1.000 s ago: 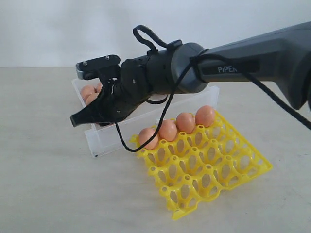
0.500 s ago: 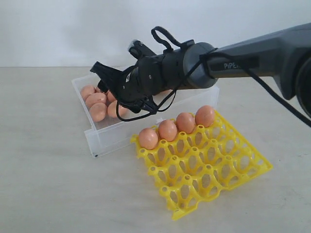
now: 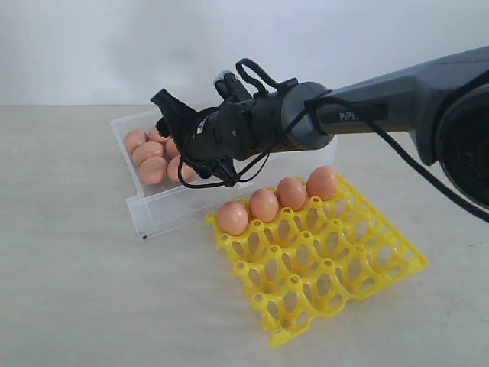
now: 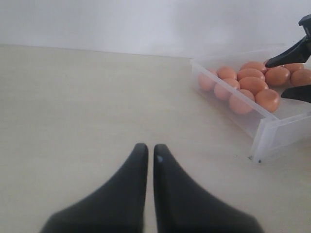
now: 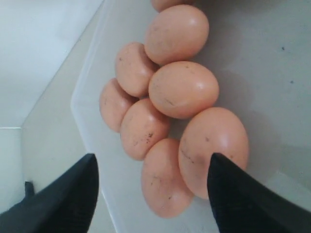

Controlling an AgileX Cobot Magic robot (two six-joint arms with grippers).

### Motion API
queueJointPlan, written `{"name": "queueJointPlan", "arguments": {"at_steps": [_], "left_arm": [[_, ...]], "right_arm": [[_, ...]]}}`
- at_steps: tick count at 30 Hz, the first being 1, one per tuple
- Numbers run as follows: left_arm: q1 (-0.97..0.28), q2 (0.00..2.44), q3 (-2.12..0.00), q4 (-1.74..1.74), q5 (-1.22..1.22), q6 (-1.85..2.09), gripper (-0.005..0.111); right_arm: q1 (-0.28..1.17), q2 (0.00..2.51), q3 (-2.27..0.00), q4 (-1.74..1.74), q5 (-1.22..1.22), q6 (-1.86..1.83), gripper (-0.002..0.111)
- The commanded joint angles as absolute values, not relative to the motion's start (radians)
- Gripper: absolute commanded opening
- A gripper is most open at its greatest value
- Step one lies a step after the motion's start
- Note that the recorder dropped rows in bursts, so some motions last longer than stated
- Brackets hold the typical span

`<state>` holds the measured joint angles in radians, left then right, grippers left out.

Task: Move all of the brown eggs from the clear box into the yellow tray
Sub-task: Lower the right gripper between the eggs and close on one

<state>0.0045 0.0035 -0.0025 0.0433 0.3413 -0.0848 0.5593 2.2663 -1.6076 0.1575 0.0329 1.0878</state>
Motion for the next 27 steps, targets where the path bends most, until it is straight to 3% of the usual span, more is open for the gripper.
{"name": "queueJointPlan", "arguments": {"at_steps": [1,13,19,23,26,27], "left_arm": [[0.008,0.0,0.0,0.041,0.337,-0.086,0.004],[0.008,0.0,0.0,0.041,0.337,-0.086,0.004],[0.008,0.0,0.0,0.041,0.337,-0.086,0.004],[0.008,0.0,0.0,0.041,0.337,-0.086,0.004],[0.008,0.0,0.0,0.041,0.337,-0.086,0.004],[0.008,0.0,0.0,0.041,0.337,-0.086,0.004]], "right_arm": [[0.556,2.314,-1.599,0.151,0.048,1.101,0.059],[0.557,2.266,-1.599,0.148,0.058,0.943,0.059],[0.557,2.153,-1.599,0.147,0.135,0.538,0.059],[0.557,2.068,-1.599,0.147,0.329,0.315,0.058],[0.557,2.066,-1.641,0.161,0.561,0.089,0.042],[0.557,2.068,-1.664,0.191,0.637,-0.008,0.041]]}}
